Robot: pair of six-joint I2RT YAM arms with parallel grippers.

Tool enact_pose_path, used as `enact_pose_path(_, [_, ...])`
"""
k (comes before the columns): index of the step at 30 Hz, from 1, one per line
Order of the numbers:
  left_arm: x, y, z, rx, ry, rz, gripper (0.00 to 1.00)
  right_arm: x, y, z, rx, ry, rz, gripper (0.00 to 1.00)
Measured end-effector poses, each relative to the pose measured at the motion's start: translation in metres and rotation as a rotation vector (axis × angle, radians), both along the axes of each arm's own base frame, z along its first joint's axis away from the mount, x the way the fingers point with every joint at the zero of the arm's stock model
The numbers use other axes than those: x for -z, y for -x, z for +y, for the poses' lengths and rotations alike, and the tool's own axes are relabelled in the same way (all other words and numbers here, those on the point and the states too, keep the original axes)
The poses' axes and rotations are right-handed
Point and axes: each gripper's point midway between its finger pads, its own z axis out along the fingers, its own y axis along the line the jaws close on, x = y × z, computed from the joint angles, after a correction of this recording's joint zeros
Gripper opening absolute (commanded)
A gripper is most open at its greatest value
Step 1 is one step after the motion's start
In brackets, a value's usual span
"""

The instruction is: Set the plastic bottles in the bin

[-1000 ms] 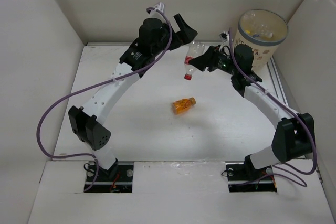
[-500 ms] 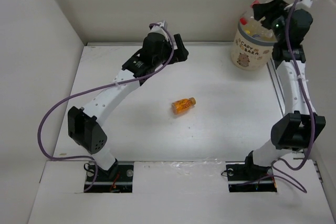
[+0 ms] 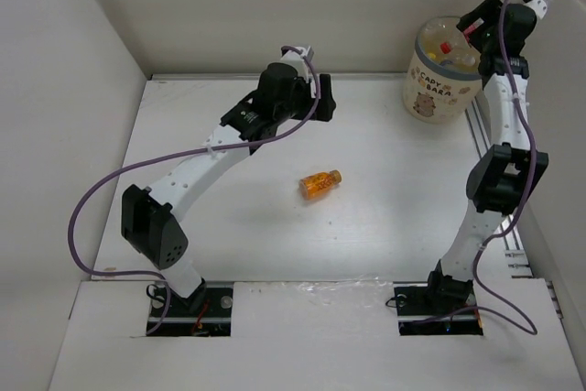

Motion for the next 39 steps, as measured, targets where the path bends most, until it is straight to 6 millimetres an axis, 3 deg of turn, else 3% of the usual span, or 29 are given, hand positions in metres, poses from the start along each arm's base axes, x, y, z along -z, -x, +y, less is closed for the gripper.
enact_pose_path(5, [0.004, -0.004, 0.004, -0.008, -0.039, -0.015, 1.00, 0.019, -0.003, -0.006, 0.059, 0.016, 0.077, 1.00])
enact_pose_path(10, [0.023, -0.009, 0.001, 0.025, -0.108, -0.007, 1.00, -0.001, 0.005, -0.004, 0.127, 0.041, 0.073, 1.00])
enact_pose_path(13, [0.048, -0.012, -0.003, 0.065, -0.181, 0.010, 1.00, -0.011, 0.024, 0.001, 0.156, 0.043, 0.101, 1.00])
enact_pose_path(17, [0.095, -0.014, -0.005, 0.127, -0.294, 0.068, 1.00, -0.012, 0.076, 0.032, 0.112, 0.025, 0.138, 1.00])
enact_pose_path(21, [0.152, -0.005, -0.003, 0.184, -0.418, 0.169, 1.00, -0.006, 0.146, 0.088, -0.011, 0.010, 0.130, 1.00])
enact_pose_path(24, [0.186, 0.016, -0.002, 0.235, -0.489, 0.234, 1.00, 0.002, 0.184, 0.129, -0.120, 0.000, 0.109, 1.00])
enact_pose_path(27, [0.207, 0.039, -0.002, 0.281, -0.529, 0.283, 1.00, 0.015, 0.206, 0.152, -0.197, -0.006, 0.113, 1.00])
enact_pose_path(31, [0.228, 0.060, -0.006, 0.330, -0.534, 0.323, 1.00, 0.028, 0.218, 0.165, -0.244, -0.004, 0.133, 1.00])
enact_pose_path(35, [0.245, 0.073, -0.003, 0.351, -0.517, 0.370, 1.00, 0.026, 0.223, 0.171, -0.275, 0.006, 0.126, 1.00])
enact_pose_path(39, [0.249, 0.080, 0.000, 0.353, -0.504, 0.388, 1.00, 0.020, 0.230, 0.175, -0.296, 0.016, 0.108, 1.00])
